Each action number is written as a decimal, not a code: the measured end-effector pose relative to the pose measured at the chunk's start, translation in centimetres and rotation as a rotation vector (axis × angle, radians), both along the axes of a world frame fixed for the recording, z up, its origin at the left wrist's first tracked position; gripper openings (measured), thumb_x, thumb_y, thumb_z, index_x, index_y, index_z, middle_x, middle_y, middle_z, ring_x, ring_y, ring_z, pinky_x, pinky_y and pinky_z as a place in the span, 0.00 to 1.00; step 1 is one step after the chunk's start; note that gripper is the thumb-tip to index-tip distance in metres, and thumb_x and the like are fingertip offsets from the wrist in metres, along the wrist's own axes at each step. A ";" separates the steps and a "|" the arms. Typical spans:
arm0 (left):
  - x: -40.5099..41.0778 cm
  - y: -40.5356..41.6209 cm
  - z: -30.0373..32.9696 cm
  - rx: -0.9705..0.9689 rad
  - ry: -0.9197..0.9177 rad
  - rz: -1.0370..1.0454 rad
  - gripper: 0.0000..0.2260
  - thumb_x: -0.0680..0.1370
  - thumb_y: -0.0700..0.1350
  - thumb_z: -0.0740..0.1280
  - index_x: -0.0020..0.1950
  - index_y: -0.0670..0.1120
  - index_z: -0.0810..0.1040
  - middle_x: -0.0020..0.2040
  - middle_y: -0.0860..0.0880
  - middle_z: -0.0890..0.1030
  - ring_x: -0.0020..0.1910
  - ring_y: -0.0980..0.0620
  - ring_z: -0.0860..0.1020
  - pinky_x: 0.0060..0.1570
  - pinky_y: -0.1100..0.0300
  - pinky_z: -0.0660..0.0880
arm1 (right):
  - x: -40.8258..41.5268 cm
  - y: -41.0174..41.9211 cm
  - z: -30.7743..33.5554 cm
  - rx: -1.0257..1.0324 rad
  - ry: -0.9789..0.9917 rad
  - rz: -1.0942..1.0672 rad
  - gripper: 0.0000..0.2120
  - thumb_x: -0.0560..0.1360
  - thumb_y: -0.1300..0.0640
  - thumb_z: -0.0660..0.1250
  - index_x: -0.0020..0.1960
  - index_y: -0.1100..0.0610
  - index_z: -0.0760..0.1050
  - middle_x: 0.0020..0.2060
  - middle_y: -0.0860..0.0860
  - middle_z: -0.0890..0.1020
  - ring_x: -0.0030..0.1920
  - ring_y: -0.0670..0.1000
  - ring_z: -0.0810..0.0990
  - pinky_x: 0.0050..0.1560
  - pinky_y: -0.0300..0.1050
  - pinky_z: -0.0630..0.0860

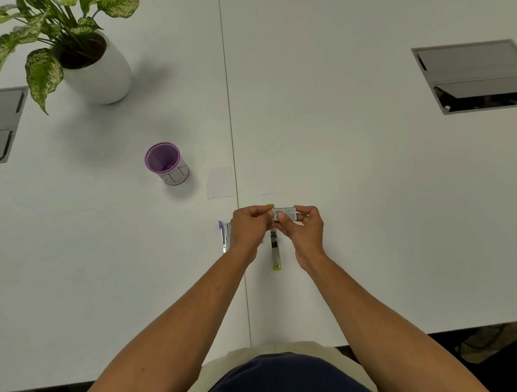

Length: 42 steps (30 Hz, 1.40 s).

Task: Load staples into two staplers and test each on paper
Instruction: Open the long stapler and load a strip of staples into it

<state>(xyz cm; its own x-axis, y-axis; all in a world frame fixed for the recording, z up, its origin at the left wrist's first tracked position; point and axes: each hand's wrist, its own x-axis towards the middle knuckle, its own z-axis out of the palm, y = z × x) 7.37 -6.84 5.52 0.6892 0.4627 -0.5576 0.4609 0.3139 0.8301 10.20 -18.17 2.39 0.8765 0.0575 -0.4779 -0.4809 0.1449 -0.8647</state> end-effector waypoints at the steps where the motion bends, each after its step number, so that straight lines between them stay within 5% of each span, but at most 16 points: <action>1: 0.0 -0.2 -0.1 0.069 0.008 -0.011 0.07 0.76 0.35 0.69 0.52 0.38 0.83 0.49 0.42 0.84 0.46 0.47 0.84 0.48 0.55 0.82 | 0.1 0.0 -0.1 -0.015 -0.004 0.001 0.18 0.70 0.65 0.76 0.55 0.59 0.72 0.53 0.61 0.80 0.51 0.58 0.84 0.50 0.54 0.83; 9: -0.5 -1.5 -1.3 0.413 0.025 -0.136 0.11 0.76 0.39 0.68 0.59 0.42 0.82 0.51 0.45 0.85 0.48 0.53 0.83 0.49 0.62 0.79 | 0.8 -0.8 -1.0 -0.130 -0.020 0.094 0.17 0.69 0.64 0.77 0.50 0.52 0.73 0.48 0.57 0.82 0.48 0.55 0.85 0.46 0.50 0.83; 14: -0.8 -1.0 -3.0 0.531 0.019 -0.221 0.10 0.78 0.38 0.67 0.58 0.41 0.81 0.52 0.46 0.84 0.48 0.54 0.80 0.43 0.77 0.71 | 2.3 -2.1 -1.6 -0.163 0.014 0.068 0.15 0.71 0.64 0.76 0.50 0.52 0.74 0.45 0.56 0.85 0.43 0.52 0.85 0.40 0.43 0.80; 18: -1.7 0.1 -4.7 0.638 0.084 -0.288 0.13 0.77 0.36 0.65 0.61 0.42 0.78 0.58 0.46 0.80 0.48 0.55 0.77 0.50 0.66 0.71 | 4.5 -3.4 -2.4 -0.173 0.057 -0.034 0.15 0.71 0.65 0.75 0.53 0.55 0.74 0.46 0.58 0.84 0.41 0.52 0.84 0.43 0.44 0.81; 21: -2.3 0.8 -6.1 0.651 0.143 -0.409 0.17 0.77 0.36 0.66 0.66 0.42 0.75 0.62 0.45 0.75 0.52 0.51 0.76 0.51 0.67 0.69 | 6.4 -4.1 -3.3 -0.223 0.060 -0.062 0.16 0.70 0.65 0.76 0.52 0.56 0.74 0.48 0.59 0.83 0.41 0.53 0.84 0.47 0.48 0.82; 26: -2.8 1.2 -7.6 0.689 0.191 -0.570 0.24 0.76 0.32 0.65 0.71 0.42 0.69 0.63 0.43 0.71 0.56 0.48 0.75 0.59 0.61 0.71 | 9.4 -4.9 -4.6 -0.346 0.060 -0.096 0.15 0.70 0.63 0.76 0.50 0.53 0.74 0.47 0.56 0.82 0.35 0.50 0.85 0.40 0.40 0.81; 29: -2.6 1.2 -8.0 0.758 0.201 -0.658 0.25 0.76 0.33 0.65 0.72 0.42 0.68 0.64 0.44 0.70 0.59 0.46 0.74 0.63 0.57 0.71 | 10.8 -5.1 -5.5 -0.396 0.073 -0.085 0.15 0.70 0.64 0.76 0.51 0.55 0.74 0.47 0.58 0.83 0.35 0.51 0.84 0.44 0.46 0.83; 32: -2.2 1.3 -8.5 0.795 0.202 -0.704 0.24 0.76 0.32 0.66 0.71 0.42 0.70 0.65 0.44 0.70 0.58 0.46 0.75 0.61 0.60 0.72 | 11.9 -4.9 -6.3 -0.452 0.052 -0.053 0.15 0.69 0.64 0.77 0.52 0.56 0.75 0.48 0.60 0.82 0.38 0.53 0.84 0.47 0.51 0.83; 36: -2.1 1.4 -9.2 0.829 0.206 -0.742 0.18 0.78 0.33 0.63 0.67 0.42 0.74 0.57 0.49 0.73 0.50 0.52 0.74 0.45 0.74 0.66 | 13.2 -4.6 -6.9 -0.515 0.020 -0.019 0.15 0.69 0.64 0.76 0.52 0.58 0.75 0.51 0.61 0.82 0.44 0.59 0.85 0.44 0.51 0.83; 42: -2.0 1.7 -9.4 0.898 0.176 -0.833 0.12 0.77 0.32 0.62 0.57 0.38 0.79 0.51 0.44 0.76 0.46 0.48 0.77 0.47 0.55 0.77 | 13.8 -4.4 -7.2 -0.668 0.006 0.103 0.16 0.70 0.61 0.76 0.52 0.56 0.73 0.49 0.60 0.81 0.32 0.58 0.83 0.32 0.55 0.83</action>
